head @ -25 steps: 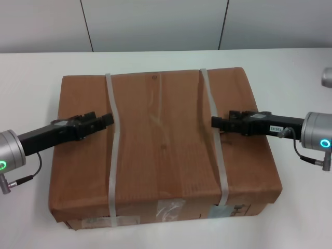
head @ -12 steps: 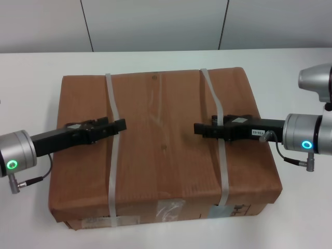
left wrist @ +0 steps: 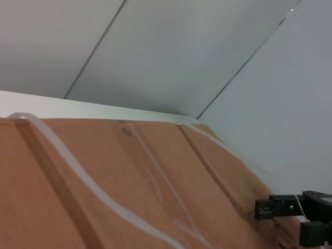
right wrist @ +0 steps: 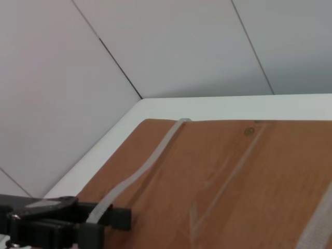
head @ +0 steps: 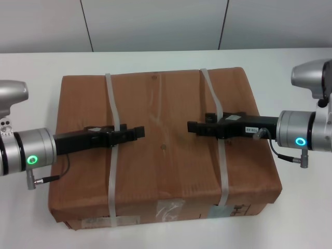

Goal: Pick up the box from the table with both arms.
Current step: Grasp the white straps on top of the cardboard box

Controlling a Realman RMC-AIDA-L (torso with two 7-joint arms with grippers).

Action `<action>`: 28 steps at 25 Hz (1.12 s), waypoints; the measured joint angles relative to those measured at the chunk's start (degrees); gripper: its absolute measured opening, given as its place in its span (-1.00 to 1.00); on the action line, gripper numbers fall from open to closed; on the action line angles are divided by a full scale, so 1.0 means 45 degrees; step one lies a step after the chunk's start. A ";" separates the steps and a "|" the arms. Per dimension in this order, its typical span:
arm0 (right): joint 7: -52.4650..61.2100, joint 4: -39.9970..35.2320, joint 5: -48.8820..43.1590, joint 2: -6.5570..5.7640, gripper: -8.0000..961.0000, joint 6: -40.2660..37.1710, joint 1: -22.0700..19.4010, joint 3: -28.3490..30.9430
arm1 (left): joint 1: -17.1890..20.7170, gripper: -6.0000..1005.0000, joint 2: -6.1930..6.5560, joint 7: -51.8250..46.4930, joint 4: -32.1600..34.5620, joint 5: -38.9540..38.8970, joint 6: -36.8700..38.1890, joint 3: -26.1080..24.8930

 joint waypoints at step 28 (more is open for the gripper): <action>-0.0376 0.0174 0.0076 0.0183 0.26 0.0446 0.0612 -0.0864 | -0.0619 0.37 -0.0010 -0.0358 0.0649 0.0694 -0.0930 0.0000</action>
